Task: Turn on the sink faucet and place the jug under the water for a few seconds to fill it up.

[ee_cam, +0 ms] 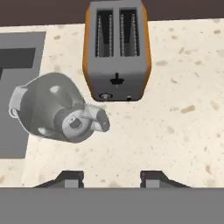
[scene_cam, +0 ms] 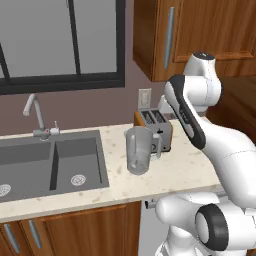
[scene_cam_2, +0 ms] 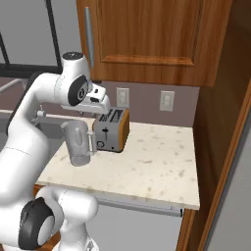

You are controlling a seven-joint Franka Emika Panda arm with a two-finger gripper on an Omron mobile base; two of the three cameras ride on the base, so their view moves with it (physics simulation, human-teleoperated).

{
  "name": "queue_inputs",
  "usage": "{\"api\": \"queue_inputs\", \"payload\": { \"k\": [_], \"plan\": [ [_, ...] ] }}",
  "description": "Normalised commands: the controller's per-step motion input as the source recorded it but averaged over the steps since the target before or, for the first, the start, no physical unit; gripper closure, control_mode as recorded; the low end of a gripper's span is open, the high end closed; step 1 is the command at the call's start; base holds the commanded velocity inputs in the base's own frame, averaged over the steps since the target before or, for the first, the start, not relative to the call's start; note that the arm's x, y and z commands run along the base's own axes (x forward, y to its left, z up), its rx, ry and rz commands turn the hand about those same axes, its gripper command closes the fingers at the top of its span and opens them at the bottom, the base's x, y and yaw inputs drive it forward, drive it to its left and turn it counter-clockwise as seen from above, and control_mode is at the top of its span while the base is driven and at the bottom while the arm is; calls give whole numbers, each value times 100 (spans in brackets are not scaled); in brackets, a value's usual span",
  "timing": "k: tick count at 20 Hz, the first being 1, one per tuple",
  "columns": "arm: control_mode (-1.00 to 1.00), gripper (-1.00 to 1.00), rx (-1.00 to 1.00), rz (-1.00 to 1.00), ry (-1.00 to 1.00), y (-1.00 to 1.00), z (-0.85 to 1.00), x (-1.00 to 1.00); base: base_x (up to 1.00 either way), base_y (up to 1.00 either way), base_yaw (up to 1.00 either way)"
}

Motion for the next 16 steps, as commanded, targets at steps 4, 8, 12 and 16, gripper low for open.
{"api": "queue_inputs", "payload": {
  "k": [4, 8, 12, 16],
  "plan": [
    [-100, -100, 0, 0, -8, 0, 0, -22, 0, 0, 0],
    [100, -100, 0, 0, -6, 0, 0, -14, -45, 11, 0],
    [100, -100, 0, 0, 0, 0, 0, 0, -34, 72, 0],
    [100, -100, 0, 0, 0, 0, 0, 0, -6, 97, 0]
  ]
}}
